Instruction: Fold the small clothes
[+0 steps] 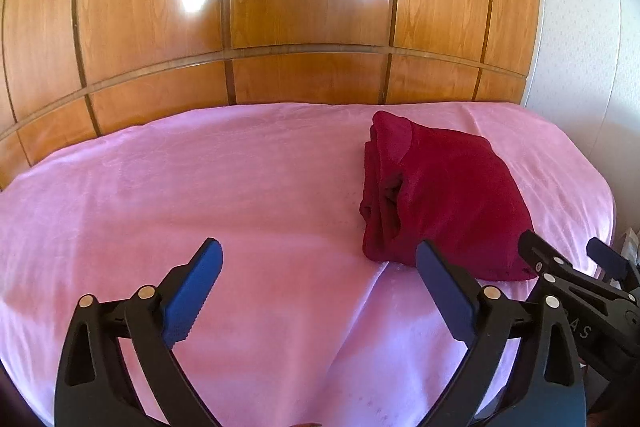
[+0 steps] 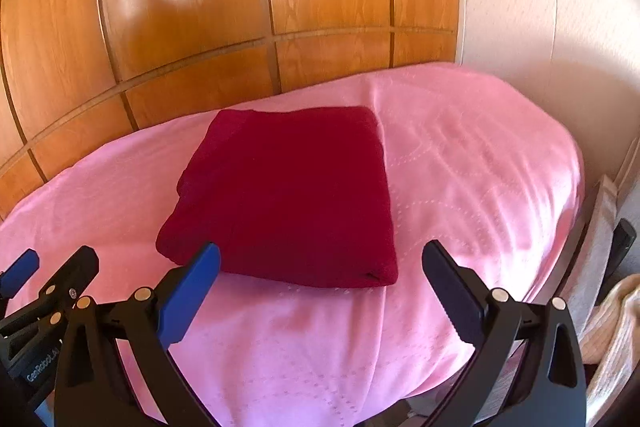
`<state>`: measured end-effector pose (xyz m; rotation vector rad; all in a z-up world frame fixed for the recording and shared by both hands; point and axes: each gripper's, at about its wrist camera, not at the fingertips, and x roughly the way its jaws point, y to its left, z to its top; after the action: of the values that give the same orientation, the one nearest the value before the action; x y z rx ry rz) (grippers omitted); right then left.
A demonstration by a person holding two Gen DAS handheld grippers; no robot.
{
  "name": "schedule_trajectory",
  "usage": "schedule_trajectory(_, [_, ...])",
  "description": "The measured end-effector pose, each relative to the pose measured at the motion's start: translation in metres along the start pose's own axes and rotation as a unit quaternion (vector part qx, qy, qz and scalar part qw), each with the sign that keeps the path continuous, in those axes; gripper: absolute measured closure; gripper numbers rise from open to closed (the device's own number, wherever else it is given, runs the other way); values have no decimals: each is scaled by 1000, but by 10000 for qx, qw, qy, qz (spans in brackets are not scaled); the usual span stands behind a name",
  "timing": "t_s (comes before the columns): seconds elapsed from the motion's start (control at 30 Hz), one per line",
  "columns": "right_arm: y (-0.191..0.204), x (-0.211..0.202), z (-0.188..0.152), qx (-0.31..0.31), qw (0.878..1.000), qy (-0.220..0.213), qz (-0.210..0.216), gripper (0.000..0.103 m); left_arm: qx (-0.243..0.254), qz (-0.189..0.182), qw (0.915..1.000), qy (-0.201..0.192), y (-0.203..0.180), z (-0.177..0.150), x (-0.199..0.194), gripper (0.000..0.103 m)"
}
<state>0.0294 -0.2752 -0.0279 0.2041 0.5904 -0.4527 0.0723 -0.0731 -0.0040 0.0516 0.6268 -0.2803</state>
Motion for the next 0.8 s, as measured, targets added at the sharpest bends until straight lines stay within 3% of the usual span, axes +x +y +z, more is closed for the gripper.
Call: schedule_trajectory(0.8, [2, -1, -3, -17, 9999, 47, 117, 2, 5, 137, 9999, -6, 4, 1, -4, 4])
